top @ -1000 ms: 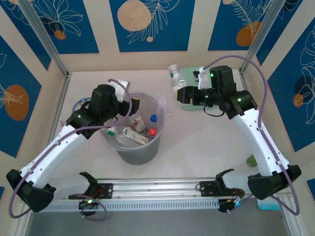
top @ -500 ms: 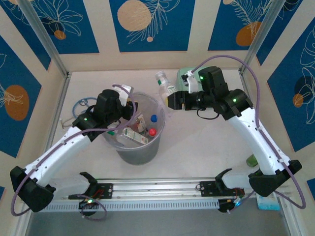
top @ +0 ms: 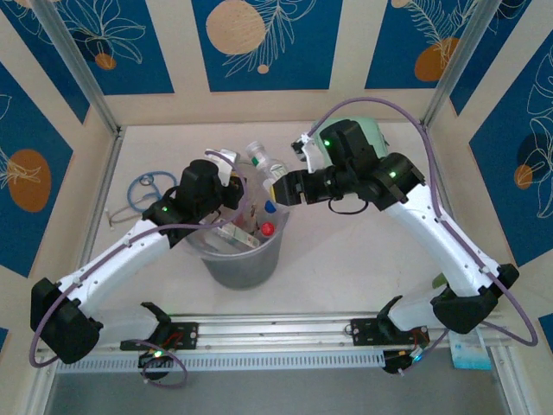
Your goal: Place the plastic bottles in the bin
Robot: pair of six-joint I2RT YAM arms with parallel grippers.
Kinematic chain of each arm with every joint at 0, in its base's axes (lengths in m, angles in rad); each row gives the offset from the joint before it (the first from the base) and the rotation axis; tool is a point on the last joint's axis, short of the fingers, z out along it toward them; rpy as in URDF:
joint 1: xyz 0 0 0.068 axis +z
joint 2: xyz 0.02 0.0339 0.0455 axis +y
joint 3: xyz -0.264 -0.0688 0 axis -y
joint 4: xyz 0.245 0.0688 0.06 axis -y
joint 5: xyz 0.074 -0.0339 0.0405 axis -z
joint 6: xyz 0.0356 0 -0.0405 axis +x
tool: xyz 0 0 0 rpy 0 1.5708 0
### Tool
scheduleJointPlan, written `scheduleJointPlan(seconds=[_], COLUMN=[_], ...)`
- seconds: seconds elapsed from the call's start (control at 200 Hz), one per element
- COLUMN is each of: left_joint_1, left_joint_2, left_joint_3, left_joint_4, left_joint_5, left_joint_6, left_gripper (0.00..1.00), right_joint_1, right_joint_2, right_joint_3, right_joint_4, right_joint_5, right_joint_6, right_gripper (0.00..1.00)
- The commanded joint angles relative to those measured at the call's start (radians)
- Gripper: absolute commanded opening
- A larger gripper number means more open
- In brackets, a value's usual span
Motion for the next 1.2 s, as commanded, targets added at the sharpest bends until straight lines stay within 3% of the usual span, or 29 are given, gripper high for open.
scheduleJointPlan(seconds=[0.0,0.075,0.22,0.35,0.555,0.685,0.82,0.896,1.056,1.196], left_joint_1=[-0.006,-0.005,-0.003,0.005,0.01,0.01,0.035,0.06,0.105,0.118], left_joint_2=[-0.048,-0.1,-0.177,-0.238,-0.252,-0.258,-0.283,-0.286,-0.312,-0.328], left_joint_3=[-0.005,0.04,0.143,0.206,0.222,0.197,0.185,0.187,0.164,0.127], left_joint_4=[-0.153,-0.179,-0.286,-0.381,-0.413,-0.418,-0.428,-0.457,-0.48,-0.488], left_joint_5=[0.013,0.002,-0.079,-0.242,-0.211,-0.227,-0.198,-0.192,-0.143,-0.126], left_joint_6=[-0.027,-0.016,0.029,0.093,0.08,0.071,0.041,0.025,-0.004,-0.03], left_gripper=[0.32,0.46,0.58,0.6,0.68,0.78,0.82,0.82,0.83,0.85], right_joint_1=[0.014,0.02,0.047,0.072,0.147,0.187,0.197,0.189,0.177,0.181], right_joint_2=[0.001,0.004,0.026,0.051,0.132,0.161,0.146,0.139,0.136,0.168], right_joint_3=[0.02,0.021,0.024,0.016,0.057,0.076,0.081,0.092,0.138,0.151], right_joint_4=[-0.011,-0.004,0.002,-0.009,-0.078,-0.114,-0.1,-0.103,-0.112,-0.118], right_joint_5=[0.014,0.013,0.006,0.004,0.051,0.076,0.034,0.038,0.059,0.056], right_joint_6=[0.023,0.028,0.029,-0.003,-0.074,-0.124,-0.164,-0.181,-0.213,-0.222], right_gripper=[0.09,0.1,0.1,0.12,0.23,0.44,0.76,0.85,0.87,0.76])
